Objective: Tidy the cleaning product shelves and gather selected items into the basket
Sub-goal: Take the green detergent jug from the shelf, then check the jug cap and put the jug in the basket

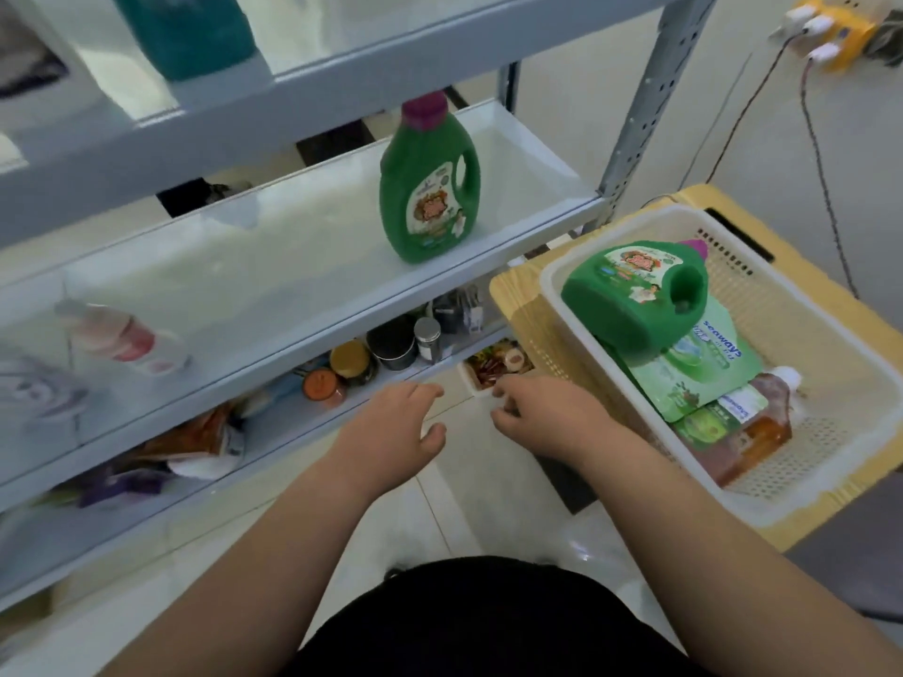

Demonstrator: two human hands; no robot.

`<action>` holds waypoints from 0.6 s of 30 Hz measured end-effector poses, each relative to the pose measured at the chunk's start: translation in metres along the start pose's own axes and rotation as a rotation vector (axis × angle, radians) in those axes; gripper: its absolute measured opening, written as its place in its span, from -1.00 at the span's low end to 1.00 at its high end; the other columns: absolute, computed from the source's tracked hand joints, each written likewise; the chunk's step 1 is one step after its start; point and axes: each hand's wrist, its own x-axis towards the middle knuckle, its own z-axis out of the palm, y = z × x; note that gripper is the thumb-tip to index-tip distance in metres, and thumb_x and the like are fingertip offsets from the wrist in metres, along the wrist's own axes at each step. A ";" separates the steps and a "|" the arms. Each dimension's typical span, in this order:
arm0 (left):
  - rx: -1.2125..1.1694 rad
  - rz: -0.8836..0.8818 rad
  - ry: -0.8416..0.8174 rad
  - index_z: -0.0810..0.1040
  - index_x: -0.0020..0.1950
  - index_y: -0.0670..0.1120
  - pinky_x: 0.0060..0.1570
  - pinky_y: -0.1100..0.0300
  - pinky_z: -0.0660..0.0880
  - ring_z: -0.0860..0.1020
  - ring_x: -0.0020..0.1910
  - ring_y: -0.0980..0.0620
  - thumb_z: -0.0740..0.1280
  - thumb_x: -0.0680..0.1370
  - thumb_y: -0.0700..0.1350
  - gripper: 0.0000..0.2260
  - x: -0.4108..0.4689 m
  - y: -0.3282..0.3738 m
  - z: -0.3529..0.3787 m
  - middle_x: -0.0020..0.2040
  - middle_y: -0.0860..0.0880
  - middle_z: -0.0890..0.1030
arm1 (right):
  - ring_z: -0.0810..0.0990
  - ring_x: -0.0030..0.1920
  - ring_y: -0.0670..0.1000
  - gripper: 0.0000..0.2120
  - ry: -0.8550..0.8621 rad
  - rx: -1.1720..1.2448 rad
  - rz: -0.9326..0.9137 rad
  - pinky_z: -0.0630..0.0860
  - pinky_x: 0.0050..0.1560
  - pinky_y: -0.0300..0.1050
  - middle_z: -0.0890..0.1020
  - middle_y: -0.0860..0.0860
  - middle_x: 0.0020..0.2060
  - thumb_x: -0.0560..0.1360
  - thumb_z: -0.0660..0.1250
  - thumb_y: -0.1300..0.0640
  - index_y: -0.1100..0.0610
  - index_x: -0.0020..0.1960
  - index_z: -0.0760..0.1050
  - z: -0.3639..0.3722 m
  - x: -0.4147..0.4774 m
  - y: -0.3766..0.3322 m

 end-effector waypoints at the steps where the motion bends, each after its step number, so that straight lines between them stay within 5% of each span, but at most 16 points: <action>1: -0.001 -0.007 0.010 0.43 0.48 0.02 0.33 0.08 0.38 0.44 0.37 -0.02 0.28 0.61 0.08 -0.56 -0.003 -0.009 -0.002 0.38 0.00 0.53 | 0.60 0.11 0.05 -0.62 -0.004 0.004 0.007 0.50 -0.04 -0.07 0.65 -0.04 0.13 0.62 0.23 -0.13 -0.03 0.38 0.48 0.001 0.003 -0.008; 7: -0.042 -0.039 -0.006 0.40 0.49 0.04 0.29 0.05 0.43 0.44 0.35 -0.03 0.25 0.62 0.08 -0.57 -0.018 -0.058 0.000 0.37 0.00 0.51 | 0.62 0.11 -0.01 -0.63 -0.011 0.041 0.056 0.62 0.14 0.04 0.66 -0.07 0.16 0.63 0.25 -0.11 -0.04 0.39 0.49 0.014 0.021 -0.050; 18: -0.044 -0.040 0.001 0.42 0.48 0.01 0.27 0.07 0.43 0.46 0.28 -0.06 0.29 0.61 0.03 -0.57 0.047 -0.086 -0.014 0.30 -0.03 0.52 | 0.60 0.04 -0.03 -0.73 0.070 0.168 0.075 0.56 0.03 -0.08 0.65 -0.05 0.10 0.61 0.30 -0.05 -0.02 0.27 0.55 -0.018 0.084 -0.030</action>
